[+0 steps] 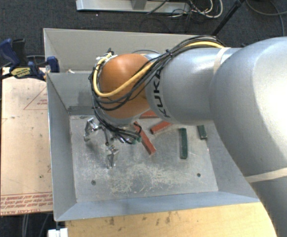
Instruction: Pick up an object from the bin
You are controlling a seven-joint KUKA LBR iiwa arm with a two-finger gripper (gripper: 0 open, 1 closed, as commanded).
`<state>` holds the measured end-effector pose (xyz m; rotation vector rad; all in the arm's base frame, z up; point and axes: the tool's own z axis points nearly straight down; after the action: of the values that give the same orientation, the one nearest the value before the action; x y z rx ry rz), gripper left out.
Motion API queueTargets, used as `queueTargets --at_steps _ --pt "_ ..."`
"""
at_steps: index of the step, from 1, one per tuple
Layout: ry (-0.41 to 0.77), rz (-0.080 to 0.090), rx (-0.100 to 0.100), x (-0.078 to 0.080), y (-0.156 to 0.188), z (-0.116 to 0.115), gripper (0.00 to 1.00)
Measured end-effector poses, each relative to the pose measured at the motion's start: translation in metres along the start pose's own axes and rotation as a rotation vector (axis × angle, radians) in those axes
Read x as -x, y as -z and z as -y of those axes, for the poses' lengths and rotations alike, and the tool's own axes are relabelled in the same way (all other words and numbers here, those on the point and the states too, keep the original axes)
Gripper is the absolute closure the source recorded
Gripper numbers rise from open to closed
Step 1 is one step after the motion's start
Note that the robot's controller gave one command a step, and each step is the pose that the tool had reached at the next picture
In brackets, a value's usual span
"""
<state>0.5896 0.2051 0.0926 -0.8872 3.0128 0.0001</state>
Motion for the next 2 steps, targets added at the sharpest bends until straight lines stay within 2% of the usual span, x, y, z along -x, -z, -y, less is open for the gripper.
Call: queueTargets --at_steps 1,2 --pt "-0.148 -0.008 0.005 -0.012 0.037 0.012 0.0" --pt "-0.196 0.005 0.0 0.013 0.078 0.039 0.0"
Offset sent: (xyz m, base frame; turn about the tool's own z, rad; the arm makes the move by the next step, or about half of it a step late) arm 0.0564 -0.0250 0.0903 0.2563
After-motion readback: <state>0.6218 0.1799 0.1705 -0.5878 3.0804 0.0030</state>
